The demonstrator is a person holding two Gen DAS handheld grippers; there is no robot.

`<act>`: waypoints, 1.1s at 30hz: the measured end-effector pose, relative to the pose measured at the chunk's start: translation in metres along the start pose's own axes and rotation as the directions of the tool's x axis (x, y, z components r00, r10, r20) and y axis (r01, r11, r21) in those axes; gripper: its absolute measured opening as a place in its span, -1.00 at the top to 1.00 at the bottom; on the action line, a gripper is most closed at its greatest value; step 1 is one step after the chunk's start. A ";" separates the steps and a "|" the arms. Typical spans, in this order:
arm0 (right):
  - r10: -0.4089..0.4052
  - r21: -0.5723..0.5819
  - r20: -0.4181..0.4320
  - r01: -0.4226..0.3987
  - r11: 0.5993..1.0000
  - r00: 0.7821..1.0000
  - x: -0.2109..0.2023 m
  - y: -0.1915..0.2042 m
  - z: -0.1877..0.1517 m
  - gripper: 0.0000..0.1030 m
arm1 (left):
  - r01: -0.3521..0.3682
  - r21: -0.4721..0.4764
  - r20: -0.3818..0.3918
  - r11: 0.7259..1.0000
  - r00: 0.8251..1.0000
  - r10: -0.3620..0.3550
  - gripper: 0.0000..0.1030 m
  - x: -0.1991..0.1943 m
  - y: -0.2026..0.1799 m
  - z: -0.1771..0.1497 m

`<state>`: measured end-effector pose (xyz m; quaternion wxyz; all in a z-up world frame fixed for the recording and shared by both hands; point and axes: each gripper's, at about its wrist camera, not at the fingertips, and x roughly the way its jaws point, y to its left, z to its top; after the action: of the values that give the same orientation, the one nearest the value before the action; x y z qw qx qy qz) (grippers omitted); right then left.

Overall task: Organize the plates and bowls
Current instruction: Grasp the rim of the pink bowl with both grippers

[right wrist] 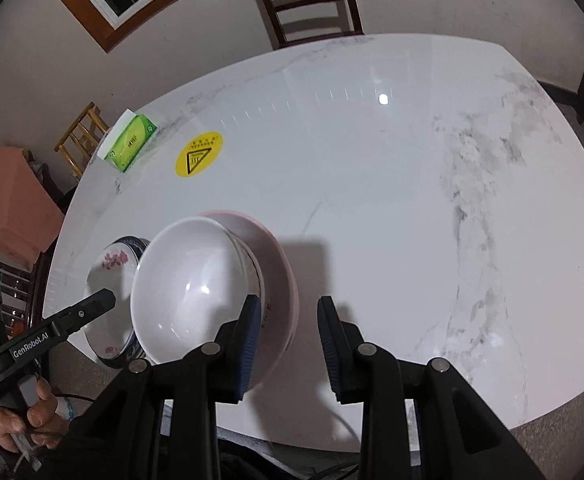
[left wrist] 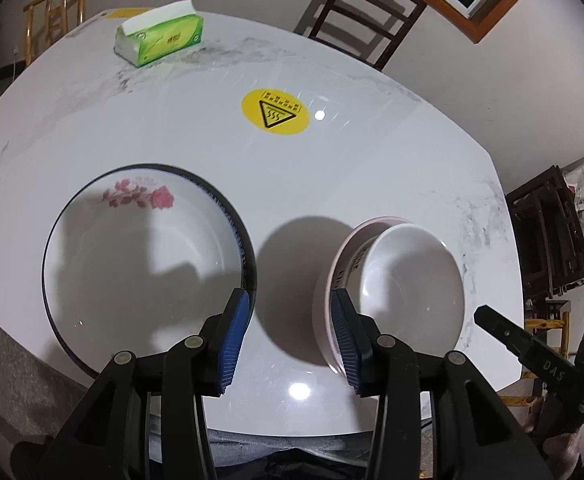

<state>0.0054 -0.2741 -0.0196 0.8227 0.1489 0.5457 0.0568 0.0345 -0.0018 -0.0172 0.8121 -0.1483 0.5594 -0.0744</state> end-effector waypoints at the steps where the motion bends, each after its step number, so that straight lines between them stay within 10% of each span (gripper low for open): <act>1: 0.004 0.002 -0.006 -0.004 1.000 1.000 0.001 0.000 -0.001 0.42 | -0.004 -0.004 -0.003 1.000 1.000 0.004 0.25 0.001 0.001 0.000; 33: -0.045 -0.003 -0.080 0.045 0.999 0.996 0.038 0.002 -0.010 0.42 | -0.010 0.005 -0.107 1.000 0.994 0.010 0.40 0.049 -0.011 -0.004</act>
<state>0.0118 -0.2608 -0.0560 0.8012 0.1338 0.5815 0.0444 0.0495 -0.0271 -0.0583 0.7818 -0.1394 0.6025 -0.0795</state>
